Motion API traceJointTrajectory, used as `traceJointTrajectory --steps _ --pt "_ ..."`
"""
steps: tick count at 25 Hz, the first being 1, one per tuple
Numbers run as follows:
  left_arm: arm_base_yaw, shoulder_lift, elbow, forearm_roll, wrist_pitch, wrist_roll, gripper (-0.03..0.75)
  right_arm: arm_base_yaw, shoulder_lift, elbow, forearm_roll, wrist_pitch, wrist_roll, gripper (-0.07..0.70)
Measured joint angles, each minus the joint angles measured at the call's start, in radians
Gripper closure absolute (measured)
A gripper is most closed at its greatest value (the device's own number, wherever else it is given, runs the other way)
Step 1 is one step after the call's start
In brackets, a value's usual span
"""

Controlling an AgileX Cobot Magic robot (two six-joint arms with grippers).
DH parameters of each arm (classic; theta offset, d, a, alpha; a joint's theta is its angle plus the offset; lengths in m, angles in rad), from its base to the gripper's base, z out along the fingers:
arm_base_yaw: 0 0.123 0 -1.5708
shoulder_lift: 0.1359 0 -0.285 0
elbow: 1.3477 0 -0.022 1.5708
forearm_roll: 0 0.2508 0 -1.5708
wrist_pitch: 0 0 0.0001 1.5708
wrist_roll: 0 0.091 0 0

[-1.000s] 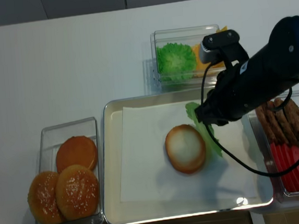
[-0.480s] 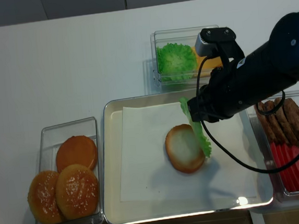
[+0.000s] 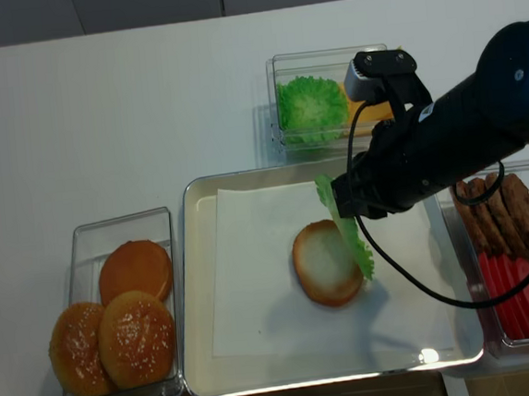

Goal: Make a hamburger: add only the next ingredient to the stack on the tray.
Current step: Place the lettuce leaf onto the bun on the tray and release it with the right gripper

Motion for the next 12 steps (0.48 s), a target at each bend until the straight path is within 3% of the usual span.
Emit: traceJointTrajectory --steps 6,12 --pt "0.0 0.0 0.0 0.0 0.0 0.0 0.291 0.0 0.0 0.0 0.002 0.03 -0.001 0.444" --pt "0.0 0.0 0.0 0.0 0.0 0.0 0.291 0.0 0.0 0.0 0.002 0.05 -0.002 0.242"
